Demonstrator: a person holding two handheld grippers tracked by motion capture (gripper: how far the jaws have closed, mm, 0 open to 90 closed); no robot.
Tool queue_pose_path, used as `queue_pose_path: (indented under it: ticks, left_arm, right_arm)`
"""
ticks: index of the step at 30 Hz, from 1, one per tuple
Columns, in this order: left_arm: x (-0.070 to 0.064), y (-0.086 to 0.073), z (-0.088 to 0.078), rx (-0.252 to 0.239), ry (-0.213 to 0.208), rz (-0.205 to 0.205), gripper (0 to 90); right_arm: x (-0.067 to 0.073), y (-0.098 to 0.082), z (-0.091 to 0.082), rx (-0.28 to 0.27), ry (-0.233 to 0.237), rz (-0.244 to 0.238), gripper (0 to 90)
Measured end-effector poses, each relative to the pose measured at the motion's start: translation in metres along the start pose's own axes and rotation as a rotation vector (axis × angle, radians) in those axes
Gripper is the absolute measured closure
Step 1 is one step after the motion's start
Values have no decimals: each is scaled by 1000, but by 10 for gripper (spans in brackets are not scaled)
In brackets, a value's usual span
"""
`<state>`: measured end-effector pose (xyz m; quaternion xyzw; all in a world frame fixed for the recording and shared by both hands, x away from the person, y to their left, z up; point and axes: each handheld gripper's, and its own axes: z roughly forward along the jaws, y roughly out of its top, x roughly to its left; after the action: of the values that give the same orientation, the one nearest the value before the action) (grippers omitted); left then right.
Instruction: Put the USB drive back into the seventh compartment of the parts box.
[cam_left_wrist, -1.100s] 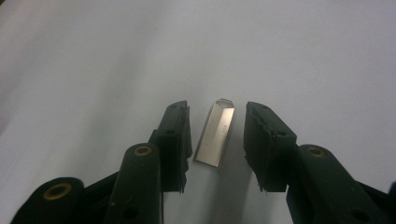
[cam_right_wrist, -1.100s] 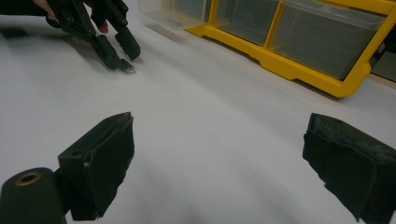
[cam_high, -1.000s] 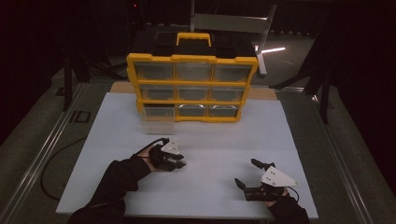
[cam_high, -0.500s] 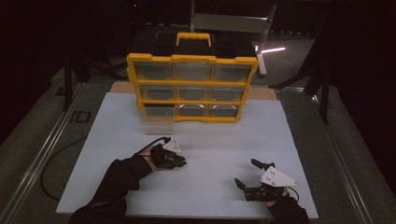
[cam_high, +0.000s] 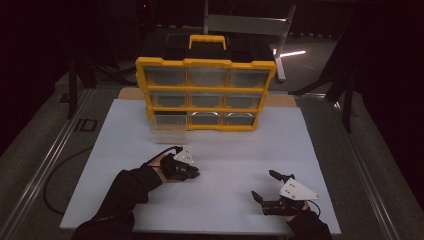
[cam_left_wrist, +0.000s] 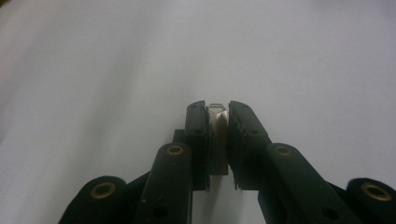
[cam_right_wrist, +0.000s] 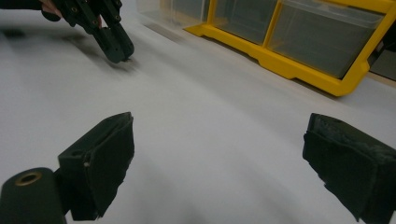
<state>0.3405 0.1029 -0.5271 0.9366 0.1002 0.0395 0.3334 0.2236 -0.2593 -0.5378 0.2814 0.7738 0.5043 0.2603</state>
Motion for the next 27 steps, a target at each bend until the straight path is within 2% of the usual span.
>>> queue_pose_path:
  ticks: [5, 6, 7, 27]
  left_arm:
    - [-1, 4, -6, 24, -11, 15, 795]
    - [-1, 4, -6, 24, -11, 15, 795]
    - [-1, 4, -8, 14, -12, -2, 795]
    - [-4, 14, -30, 7, -10, 20, 795]
  right_arm:
    - [0, 0, 0, -1, -2, 4, 91]
    - [0, 0, 0, -1, -2, 4, 91]
    - [-1, 0, 0, -1, -1, 6, 91]
    - [0, 0, 0, 2, -1, 3, 91]
